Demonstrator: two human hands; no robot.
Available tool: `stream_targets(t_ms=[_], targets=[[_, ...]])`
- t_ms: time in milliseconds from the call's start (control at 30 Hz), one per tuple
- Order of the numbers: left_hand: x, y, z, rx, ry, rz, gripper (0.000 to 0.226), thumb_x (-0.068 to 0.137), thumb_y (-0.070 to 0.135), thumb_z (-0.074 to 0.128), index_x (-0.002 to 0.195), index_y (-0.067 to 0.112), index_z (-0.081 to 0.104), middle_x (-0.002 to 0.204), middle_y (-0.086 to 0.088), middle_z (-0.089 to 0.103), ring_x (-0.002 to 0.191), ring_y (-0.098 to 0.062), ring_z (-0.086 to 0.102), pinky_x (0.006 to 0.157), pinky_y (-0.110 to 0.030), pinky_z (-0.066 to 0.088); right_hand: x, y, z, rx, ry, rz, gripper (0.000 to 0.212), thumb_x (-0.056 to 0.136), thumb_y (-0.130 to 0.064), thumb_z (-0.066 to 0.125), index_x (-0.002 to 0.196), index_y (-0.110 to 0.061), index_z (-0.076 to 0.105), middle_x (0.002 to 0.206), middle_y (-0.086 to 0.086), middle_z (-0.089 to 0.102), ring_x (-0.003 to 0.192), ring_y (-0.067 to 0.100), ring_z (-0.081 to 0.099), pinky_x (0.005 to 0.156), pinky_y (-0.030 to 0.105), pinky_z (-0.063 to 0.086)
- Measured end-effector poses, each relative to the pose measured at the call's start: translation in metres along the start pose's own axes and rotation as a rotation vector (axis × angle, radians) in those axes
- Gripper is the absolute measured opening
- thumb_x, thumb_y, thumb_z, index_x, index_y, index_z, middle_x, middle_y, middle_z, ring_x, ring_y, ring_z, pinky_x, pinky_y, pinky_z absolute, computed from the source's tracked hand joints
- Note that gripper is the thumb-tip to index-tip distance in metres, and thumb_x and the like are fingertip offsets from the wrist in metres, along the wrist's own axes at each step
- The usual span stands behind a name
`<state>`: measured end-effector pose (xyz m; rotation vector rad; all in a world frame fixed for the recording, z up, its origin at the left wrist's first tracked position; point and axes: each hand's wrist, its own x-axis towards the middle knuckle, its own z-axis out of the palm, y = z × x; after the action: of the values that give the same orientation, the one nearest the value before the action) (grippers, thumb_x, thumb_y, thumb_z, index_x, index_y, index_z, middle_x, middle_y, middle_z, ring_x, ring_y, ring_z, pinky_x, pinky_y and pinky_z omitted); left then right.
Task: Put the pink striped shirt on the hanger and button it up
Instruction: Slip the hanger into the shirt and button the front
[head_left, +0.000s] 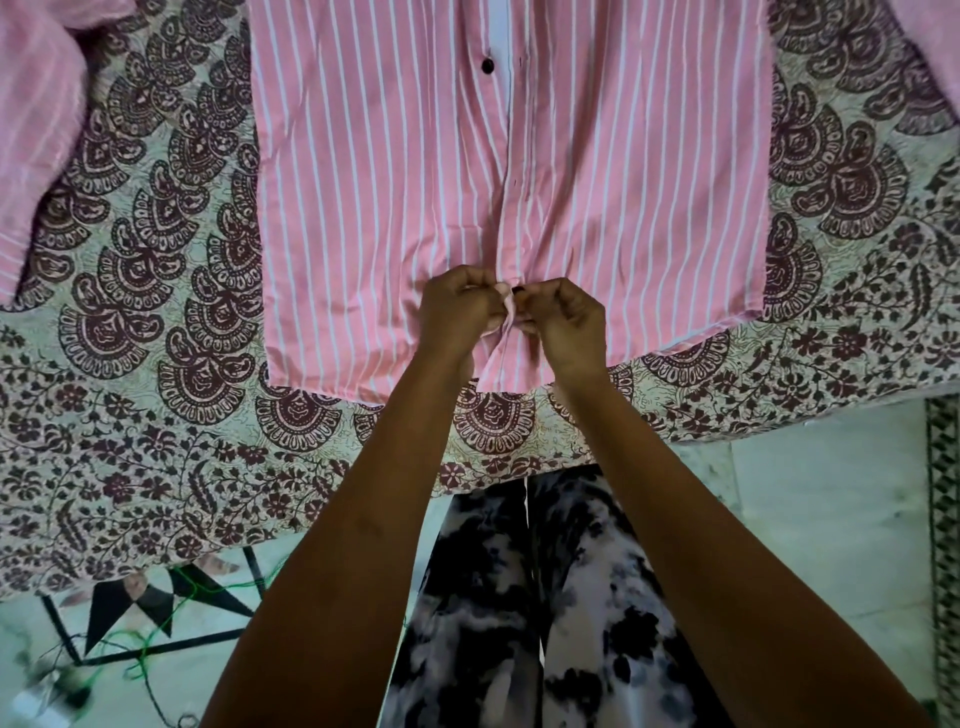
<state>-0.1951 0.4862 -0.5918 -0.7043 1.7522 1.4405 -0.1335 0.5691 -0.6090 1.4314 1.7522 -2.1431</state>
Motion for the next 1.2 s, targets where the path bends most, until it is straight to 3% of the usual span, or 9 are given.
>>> stream_targets(t_ms=[67, 200, 300, 467, 633, 767, 933, 1100, 1200], targets=[[0.006, -0.007, -0.001, 0.068, 0.036, 0.075, 0.019, 0.078, -0.001, 0.061, 0.07, 0.015, 0.057, 0.065, -0.005, 0.058, 0.062, -0.02, 0.054, 0.063, -0.031, 0.046, 0.0, -0.005, 0.0, 0.072, -0.038, 0.097, 0.021, 0.083, 0.008, 0.055, 0.069, -0.008, 0.06, 0.053, -0.005, 0.064, 0.051, 0.009, 0.058, 0.056, 0.019, 0.05], [0.006, -0.016, -0.004, 0.653, 0.169, 0.671, 0.012, 0.08, 0.007, 0.055, 0.086, 0.01, 0.064, 0.079, -0.006, 0.069, 0.075, -0.026, 0.064, 0.066, -0.033, 0.049, 0.005, -0.02, -0.002, 0.089, -0.199, 0.264, 0.018, 0.085, 0.003, 0.054, 0.072, -0.007, 0.061, 0.049, -0.004, 0.064, 0.045, 0.003, 0.056, 0.05, 0.013, 0.046], [0.006, -0.018, -0.004, 0.808, 0.23, 0.85, 0.019, 0.083, 0.012, 0.051, 0.094, 0.011, 0.066, 0.083, -0.01, 0.069, 0.077, -0.029, 0.064, 0.063, -0.037, 0.049, 0.008, -0.026, -0.003, 0.173, -0.263, 0.378, 0.018, 0.088, 0.002, 0.051, 0.074, -0.005, 0.06, 0.048, -0.003, 0.063, 0.043, 0.004, 0.057, 0.049, 0.013, 0.047], [0.016, -0.01, -0.017, 0.614, 0.123, 0.636, 0.012, 0.073, 0.014, 0.063, 0.084, 0.014, 0.067, 0.074, 0.004, 0.069, 0.072, -0.015, 0.066, 0.069, -0.035, 0.054, 0.015, -0.027, -0.009, -0.169, -0.213, 0.228, 0.025, 0.085, 0.005, 0.051, 0.067, -0.01, 0.059, 0.048, -0.006, 0.061, 0.04, 0.0, 0.05, 0.044, 0.012, 0.039], [0.027, 0.021, -0.019, 0.51, 0.155, 0.645, 0.016, 0.074, 0.003, 0.058, 0.083, 0.01, 0.067, 0.075, 0.001, 0.068, 0.072, -0.017, 0.066, 0.075, -0.036, 0.055, 0.03, -0.039, -0.005, -0.495, 0.024, -0.361, 0.011, 0.077, -0.01, 0.059, 0.087, -0.011, 0.062, 0.078, 0.001, 0.064, 0.062, -0.003, 0.055, 0.063, 0.013, 0.042], [0.041, 0.048, -0.009, 0.465, 0.165, 0.66, 0.023, 0.077, -0.003, 0.052, 0.087, 0.009, 0.069, 0.078, 0.004, 0.066, 0.076, -0.016, 0.066, 0.08, -0.035, 0.055, 0.053, -0.053, 0.018, -0.783, -0.077, -0.606, 0.048, 0.072, -0.023, 0.072, 0.112, -0.006, 0.053, 0.109, 0.011, 0.056, 0.09, 0.022, 0.057, 0.069, 0.03, 0.047], [0.058, 0.065, -0.002, 0.523, 0.07, 0.636, 0.031, 0.073, -0.002, 0.046, 0.088, 0.007, 0.071, 0.076, 0.0, 0.066, 0.074, -0.02, 0.067, 0.081, -0.037, 0.055, 0.077, -0.061, 0.026, -1.028, 0.027, -0.518, 0.04, 0.075, -0.008, 0.064, 0.111, -0.001, 0.048, 0.106, 0.018, 0.056, 0.091, 0.037, 0.057, 0.062, 0.032, 0.039], [0.062, 0.058, 0.016, 0.605, 0.019, 0.627, 0.028, 0.077, -0.001, 0.053, 0.097, 0.007, 0.071, 0.085, -0.006, 0.07, 0.078, -0.02, 0.067, 0.083, -0.03, 0.053, 0.084, -0.061, 0.005, -0.599, 0.095, -0.263, 0.004, 0.081, -0.008, 0.061, 0.079, -0.006, 0.064, 0.071, 0.011, 0.066, 0.068, 0.02, 0.057, 0.066, 0.019, 0.033], [0.063, 0.051, 0.027, 0.817, 0.152, 0.654, 0.02, 0.081, 0.005, 0.056, 0.094, 0.008, 0.071, 0.092, -0.014, 0.069, 0.087, -0.03, 0.064, 0.079, -0.035, 0.051, 0.082, -0.059, -0.003, -0.228, 0.07, -0.031, 0.029, 0.077, -0.006, 0.068, 0.055, -0.022, 0.056, 0.046, -0.012, 0.052, 0.05, 0.007, 0.047, 0.066, 0.026, 0.039]])
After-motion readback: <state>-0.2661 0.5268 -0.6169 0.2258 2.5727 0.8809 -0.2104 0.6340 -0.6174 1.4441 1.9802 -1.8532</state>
